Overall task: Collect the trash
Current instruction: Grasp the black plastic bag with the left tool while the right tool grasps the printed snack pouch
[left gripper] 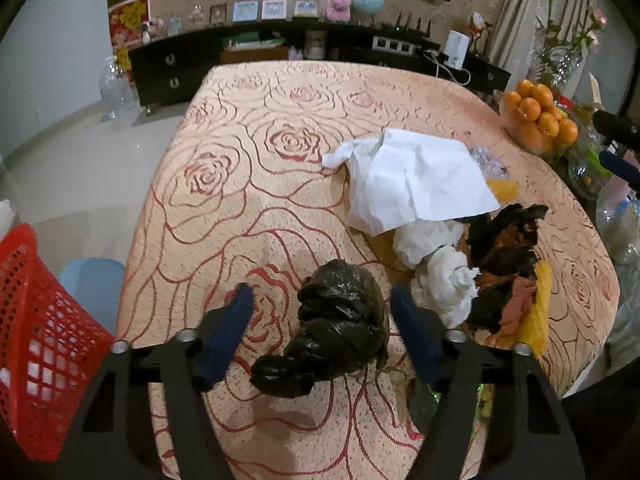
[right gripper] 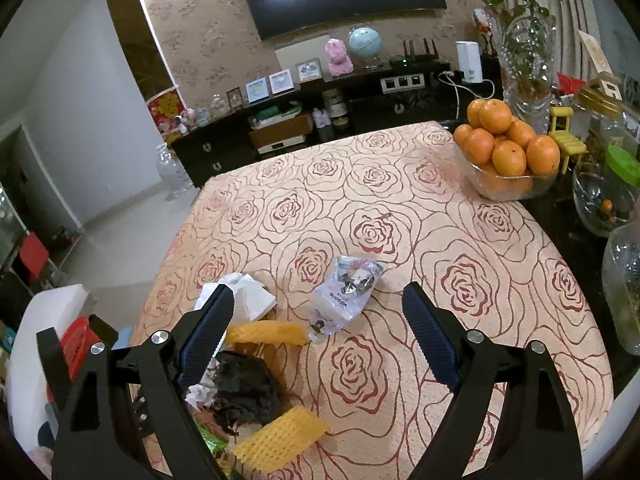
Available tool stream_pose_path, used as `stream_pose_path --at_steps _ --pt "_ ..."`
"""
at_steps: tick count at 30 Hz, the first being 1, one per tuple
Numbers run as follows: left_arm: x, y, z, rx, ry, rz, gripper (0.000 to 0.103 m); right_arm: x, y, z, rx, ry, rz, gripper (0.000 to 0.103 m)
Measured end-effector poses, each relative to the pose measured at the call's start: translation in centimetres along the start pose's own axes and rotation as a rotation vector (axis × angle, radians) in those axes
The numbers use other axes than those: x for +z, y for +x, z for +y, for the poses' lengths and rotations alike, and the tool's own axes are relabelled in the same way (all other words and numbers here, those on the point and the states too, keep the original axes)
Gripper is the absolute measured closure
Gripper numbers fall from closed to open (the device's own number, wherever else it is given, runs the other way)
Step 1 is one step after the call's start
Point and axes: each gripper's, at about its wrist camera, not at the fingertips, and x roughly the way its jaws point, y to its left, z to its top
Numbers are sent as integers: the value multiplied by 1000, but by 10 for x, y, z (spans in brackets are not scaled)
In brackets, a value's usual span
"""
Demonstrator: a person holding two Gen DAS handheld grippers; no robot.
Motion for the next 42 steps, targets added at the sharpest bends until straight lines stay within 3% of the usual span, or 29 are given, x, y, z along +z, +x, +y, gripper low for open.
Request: stream_pose_path --at_steps 3,7,17,25,38,42 --pt "-3 7 0 -11 3 32 63 -1 2 1 1 -4 7 20" --pt "-4 6 -3 -3 17 26 68 -1 6 0 -1 -1 14 20" --pt "4 -39 12 18 -38 -103 69 -2 24 -12 -12 52 56 20" --pt "9 -81 34 51 -102 -209 69 8 63 -11 -53 31 99 20" --pt "5 -98 47 79 -121 -247 69 1 148 -8 -143 -36 210 20" --pt "2 -99 50 83 -124 -243 69 -4 159 -12 -197 -67 231 40"
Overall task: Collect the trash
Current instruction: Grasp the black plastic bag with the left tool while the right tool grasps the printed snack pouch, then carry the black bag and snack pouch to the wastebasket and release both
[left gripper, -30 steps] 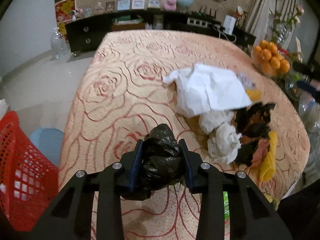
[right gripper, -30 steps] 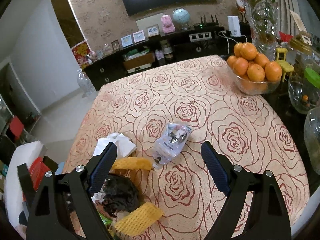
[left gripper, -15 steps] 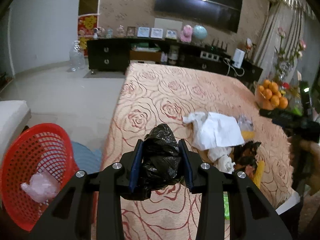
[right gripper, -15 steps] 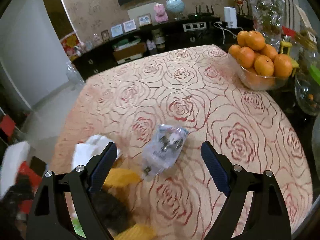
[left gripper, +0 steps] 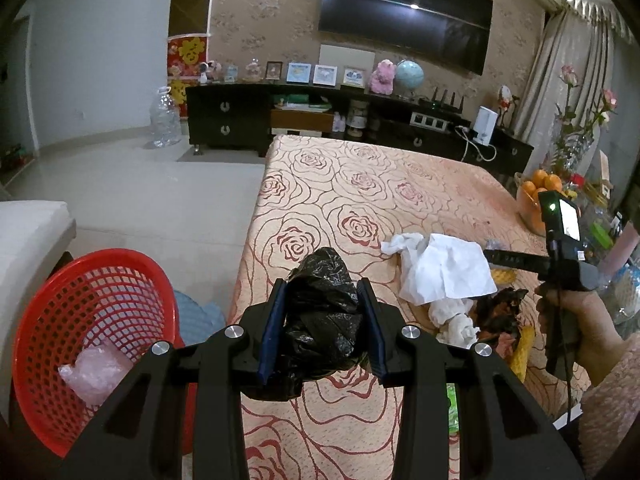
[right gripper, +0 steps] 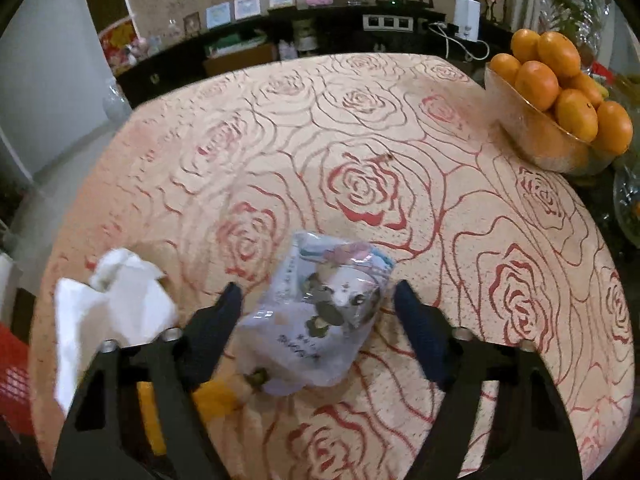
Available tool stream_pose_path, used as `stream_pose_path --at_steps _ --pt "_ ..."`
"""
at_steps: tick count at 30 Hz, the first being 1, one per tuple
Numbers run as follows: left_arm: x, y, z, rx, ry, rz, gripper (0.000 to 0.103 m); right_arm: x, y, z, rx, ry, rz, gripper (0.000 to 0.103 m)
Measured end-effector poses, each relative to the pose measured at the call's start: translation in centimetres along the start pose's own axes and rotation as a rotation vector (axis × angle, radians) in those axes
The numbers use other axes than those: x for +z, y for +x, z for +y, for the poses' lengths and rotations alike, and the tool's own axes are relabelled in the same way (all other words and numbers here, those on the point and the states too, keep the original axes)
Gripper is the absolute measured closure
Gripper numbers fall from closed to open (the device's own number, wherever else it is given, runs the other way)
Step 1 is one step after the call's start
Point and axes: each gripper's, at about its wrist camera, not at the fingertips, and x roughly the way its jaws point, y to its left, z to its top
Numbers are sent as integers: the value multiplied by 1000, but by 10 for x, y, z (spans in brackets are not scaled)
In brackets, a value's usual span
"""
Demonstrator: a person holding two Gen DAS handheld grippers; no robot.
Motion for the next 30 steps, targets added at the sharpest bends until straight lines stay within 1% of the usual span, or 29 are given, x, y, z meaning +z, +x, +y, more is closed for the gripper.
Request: stream_pose_path --at_steps 3,5,9,15,19,30 --pt "1 1 1 5 1 5 69 -3 6 -2 -5 -3 12 49" --pt "2 2 -1 8 2 6 69 -3 5 -1 -14 -11 4 51" --pt "2 4 -2 18 1 3 69 -5 -1 0 -2 -9 -3 58" --pt "4 1 3 34 -17 -10 69 -5 -23 -6 36 18 -42 59" --pt "6 -3 6 38 -25 -24 69 -4 -45 -9 78 45 -78 59" --pt "7 -10 12 62 -42 -42 69 -6 -101 8 150 27 -178 59"
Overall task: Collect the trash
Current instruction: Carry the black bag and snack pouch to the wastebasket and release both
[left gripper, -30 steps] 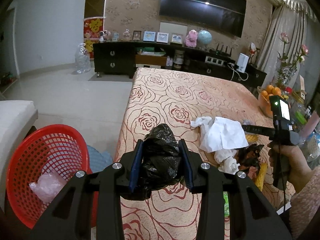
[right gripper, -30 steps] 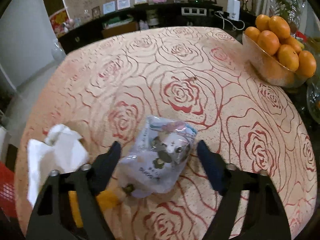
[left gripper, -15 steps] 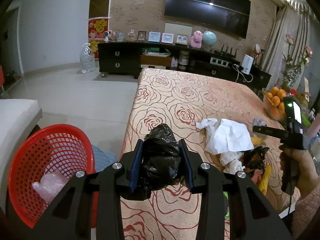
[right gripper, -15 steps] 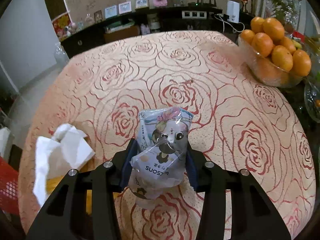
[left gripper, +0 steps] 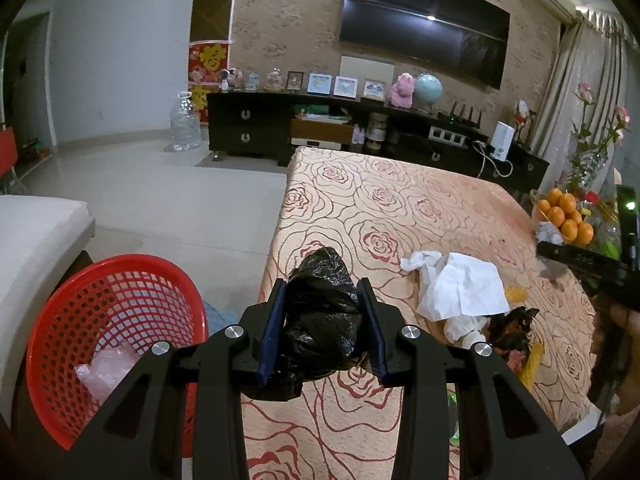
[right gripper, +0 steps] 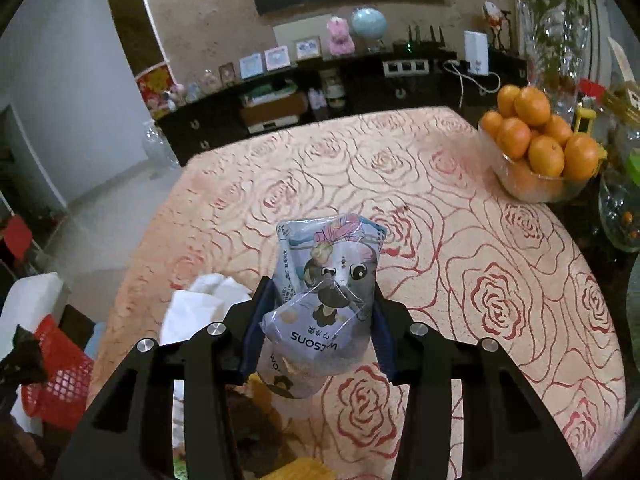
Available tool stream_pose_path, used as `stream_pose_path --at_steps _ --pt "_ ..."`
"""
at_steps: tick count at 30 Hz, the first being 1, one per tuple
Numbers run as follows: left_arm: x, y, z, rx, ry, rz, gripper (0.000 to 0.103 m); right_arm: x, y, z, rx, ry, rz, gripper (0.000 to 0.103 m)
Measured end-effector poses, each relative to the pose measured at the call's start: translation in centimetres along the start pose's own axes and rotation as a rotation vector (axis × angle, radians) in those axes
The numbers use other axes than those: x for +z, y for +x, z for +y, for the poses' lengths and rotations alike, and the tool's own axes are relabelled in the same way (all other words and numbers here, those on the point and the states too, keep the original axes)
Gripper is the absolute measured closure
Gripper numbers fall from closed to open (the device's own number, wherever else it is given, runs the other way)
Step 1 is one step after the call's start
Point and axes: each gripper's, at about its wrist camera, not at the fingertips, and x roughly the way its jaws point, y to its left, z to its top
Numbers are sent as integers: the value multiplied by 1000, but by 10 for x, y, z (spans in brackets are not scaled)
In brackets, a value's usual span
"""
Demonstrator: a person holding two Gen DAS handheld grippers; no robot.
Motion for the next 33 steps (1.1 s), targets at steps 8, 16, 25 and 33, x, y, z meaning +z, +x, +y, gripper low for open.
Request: stream_pose_path --at_steps 8,16,25,33 --pt "3 1 10 37 -30 0 69 -2 -15 20 49 -20 -21 59" --pt "4 1 18 67 -49 5 69 -7 -19 58 98 -102 -24 59" --pt "5 -11 44 104 -88 -13 69 -14 -25 108 160 -203 -27 59" --pt "7 -27 77 168 -132 -30 69 -21 -28 151 221 -263 -20 59"
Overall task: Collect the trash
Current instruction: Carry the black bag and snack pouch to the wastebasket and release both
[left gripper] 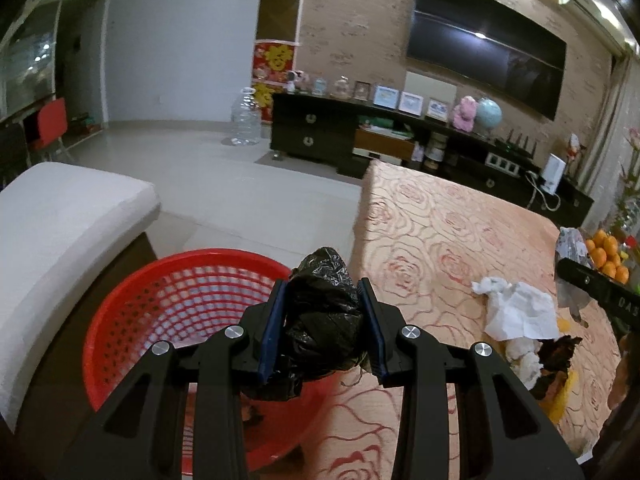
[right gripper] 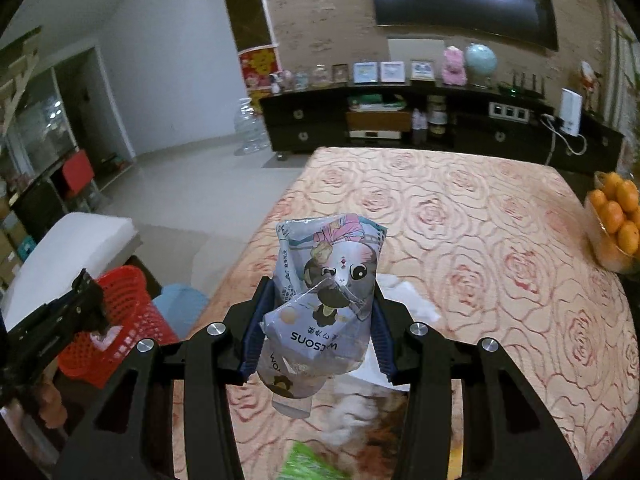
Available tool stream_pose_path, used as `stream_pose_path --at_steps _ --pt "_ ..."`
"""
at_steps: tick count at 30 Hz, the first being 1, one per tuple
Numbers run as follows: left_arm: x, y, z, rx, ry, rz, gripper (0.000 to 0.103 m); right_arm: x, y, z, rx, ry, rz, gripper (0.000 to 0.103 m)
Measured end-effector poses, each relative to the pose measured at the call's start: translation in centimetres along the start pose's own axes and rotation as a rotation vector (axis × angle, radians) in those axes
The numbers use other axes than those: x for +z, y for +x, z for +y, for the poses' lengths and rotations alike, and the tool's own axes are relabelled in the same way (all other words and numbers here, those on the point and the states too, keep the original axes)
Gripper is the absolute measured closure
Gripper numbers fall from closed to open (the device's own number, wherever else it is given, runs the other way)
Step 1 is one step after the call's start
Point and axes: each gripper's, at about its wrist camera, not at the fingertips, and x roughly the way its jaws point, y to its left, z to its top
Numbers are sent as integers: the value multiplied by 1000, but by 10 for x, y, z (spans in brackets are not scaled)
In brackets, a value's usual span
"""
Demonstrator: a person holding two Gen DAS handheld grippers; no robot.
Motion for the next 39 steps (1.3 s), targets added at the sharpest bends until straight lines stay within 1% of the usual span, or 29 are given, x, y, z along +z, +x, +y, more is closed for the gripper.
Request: stream_pose_path --at_steps 6,10,14,24,27,33,39 --pt "10 -18 30 54 -14 -18 69 2 9 38 58 -55 11 59" --pt "13 -26 47 105 7 -28 69 3 15 65 106 -90 15 59" --pt "9 -20 68 119 -44 -2 69 3 25 90 153 -126 30 59" --pt "-4 -3 96 178 -86 83 69 -6 45 135 258 -186 85 58" --pt "-6 -1 100 202 -81 97 69 -7 50 152 294 -208 96 58" --pt "-9 3 107 224 -80 120 69 -11 56 180 351 -249 114 58" --pt "-10 6 112 223 -82 138 69 -19 68 202 379 -292 147 58"
